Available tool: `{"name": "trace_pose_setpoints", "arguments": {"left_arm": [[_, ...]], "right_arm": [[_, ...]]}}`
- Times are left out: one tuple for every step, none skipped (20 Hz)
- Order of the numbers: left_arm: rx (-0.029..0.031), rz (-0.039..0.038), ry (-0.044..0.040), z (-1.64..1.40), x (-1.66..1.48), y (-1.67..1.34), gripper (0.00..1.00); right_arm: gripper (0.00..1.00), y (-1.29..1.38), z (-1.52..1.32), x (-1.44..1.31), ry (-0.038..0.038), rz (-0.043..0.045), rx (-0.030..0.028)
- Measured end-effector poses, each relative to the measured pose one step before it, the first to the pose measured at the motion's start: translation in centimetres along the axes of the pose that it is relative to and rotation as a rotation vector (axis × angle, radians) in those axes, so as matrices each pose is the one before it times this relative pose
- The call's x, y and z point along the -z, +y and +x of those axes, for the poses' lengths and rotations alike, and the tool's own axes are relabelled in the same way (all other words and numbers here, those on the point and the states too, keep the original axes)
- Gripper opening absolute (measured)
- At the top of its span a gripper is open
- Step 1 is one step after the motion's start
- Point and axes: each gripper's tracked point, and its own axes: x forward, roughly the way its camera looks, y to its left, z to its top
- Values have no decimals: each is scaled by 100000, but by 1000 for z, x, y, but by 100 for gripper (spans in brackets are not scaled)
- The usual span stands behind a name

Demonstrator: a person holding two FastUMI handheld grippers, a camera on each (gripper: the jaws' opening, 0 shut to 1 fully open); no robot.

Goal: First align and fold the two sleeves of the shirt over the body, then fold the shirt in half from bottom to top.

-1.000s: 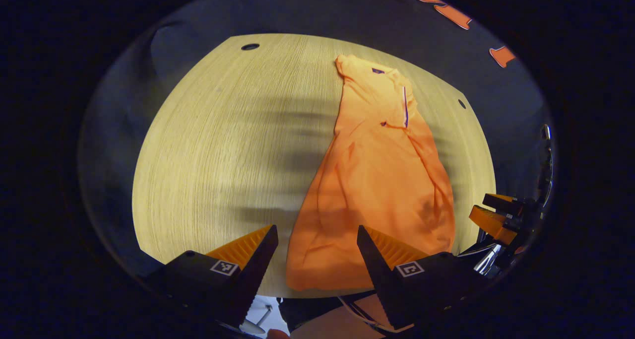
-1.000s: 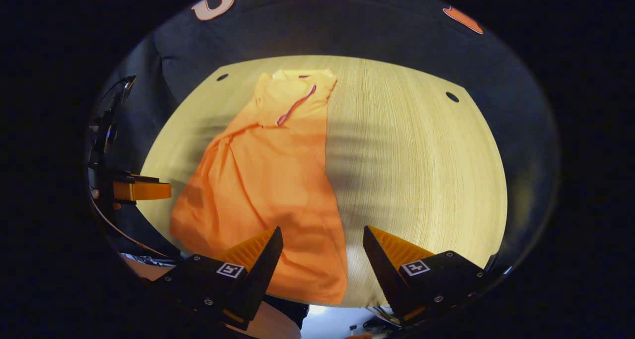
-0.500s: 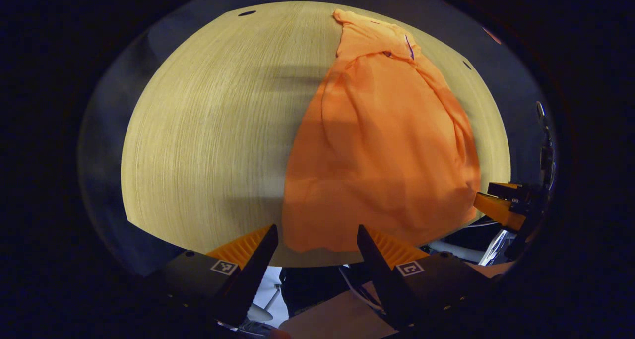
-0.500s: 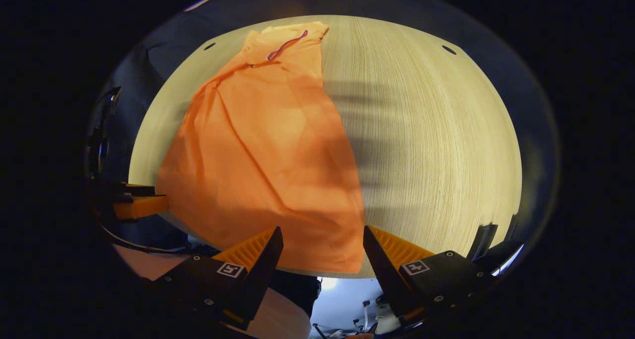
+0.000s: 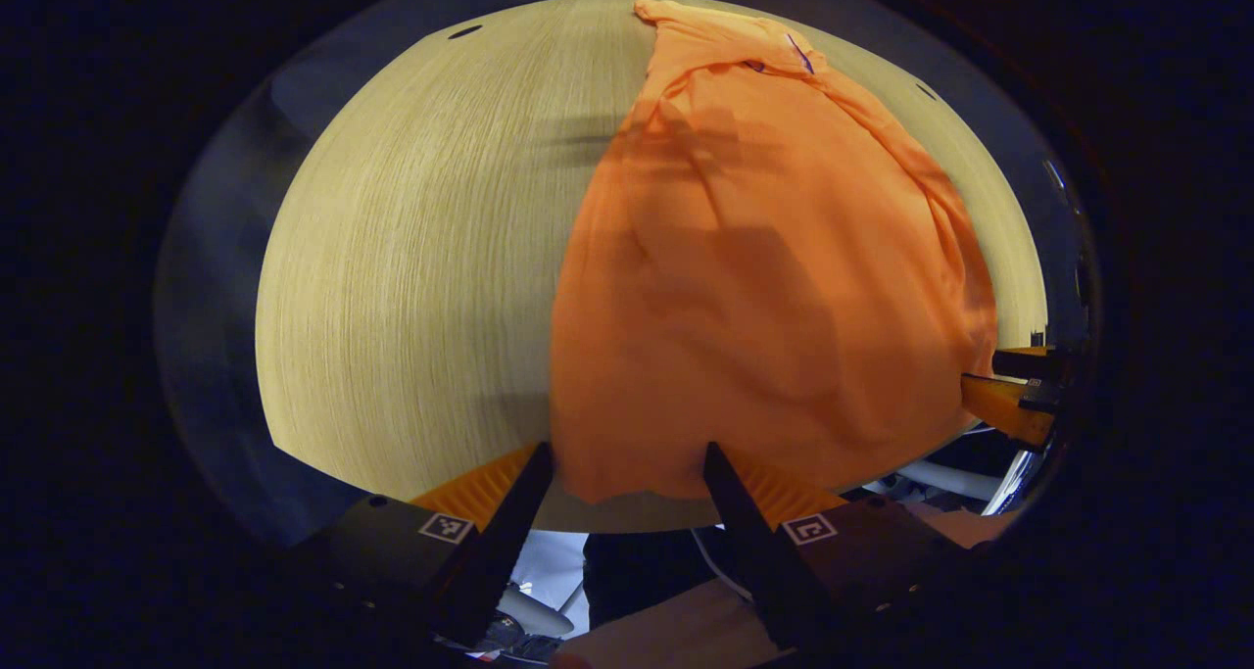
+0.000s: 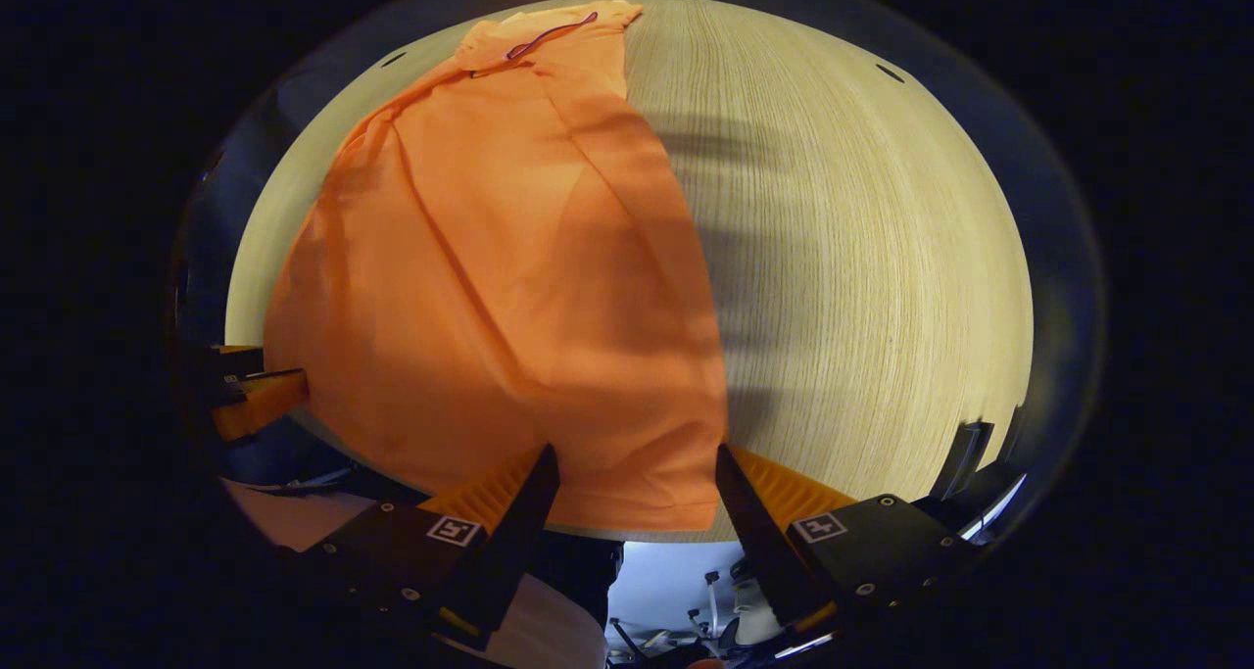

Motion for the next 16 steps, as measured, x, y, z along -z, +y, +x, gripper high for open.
{"name": "trace_pose_setpoints", "arguments": {"left_arm": [[87,-829,310,60,74,64,99],[-17,499,-29,-10,-122,-31,99],[-105,53,-85,-50,76,-67,99],[-38,-616,-725,-73,35,-21,99],[22,155,-826,-18,-24,-3,99],[16,531,-500,-21,-42,-32,99],[1,-288,-877,2,42,29,99],[23,-508,-435,6,-3,-5,99],[27,-758,-213,-90,207,-11,99],[303,275,1457,43,154,14,96],[482,386,820,200,274,-57,80],[338,404,-303,-60,84,6,64],[649,964,-788,16,-154,-160,48],[2043,-193,-386,-1,188,-233,43],[426,-1052,-267,-204,-13,-66,25],[1166,508,-506,-70,-140,-94,7]], "right_arm": [[99,-42,-10,235,598,816,-3],[99,-8,66,67,1229,-57,-158],[99,0,-8,50,703,-980,-11],[99,25,8,-34,781,-1604,-14],[99,72,11,18,458,-1116,60],[99,-22,44,95,115,46,93],[99,62,-31,64,-14,1419,-183],[90,119,-96,103,602,551,-92],[91,64,-21,109,-256,339,-291],[75,135,-46,-23,-1201,-878,-754],[67,133,29,-1,-1070,-440,-1133],[48,-22,82,-66,-1126,511,-893],[29,106,-104,125,-1030,2689,-1949],[12,521,2,300,489,4532,-3477],[4,277,-90,210,1086,2545,-2074],[4,-49,114,-1,-233,113,-327]]}}
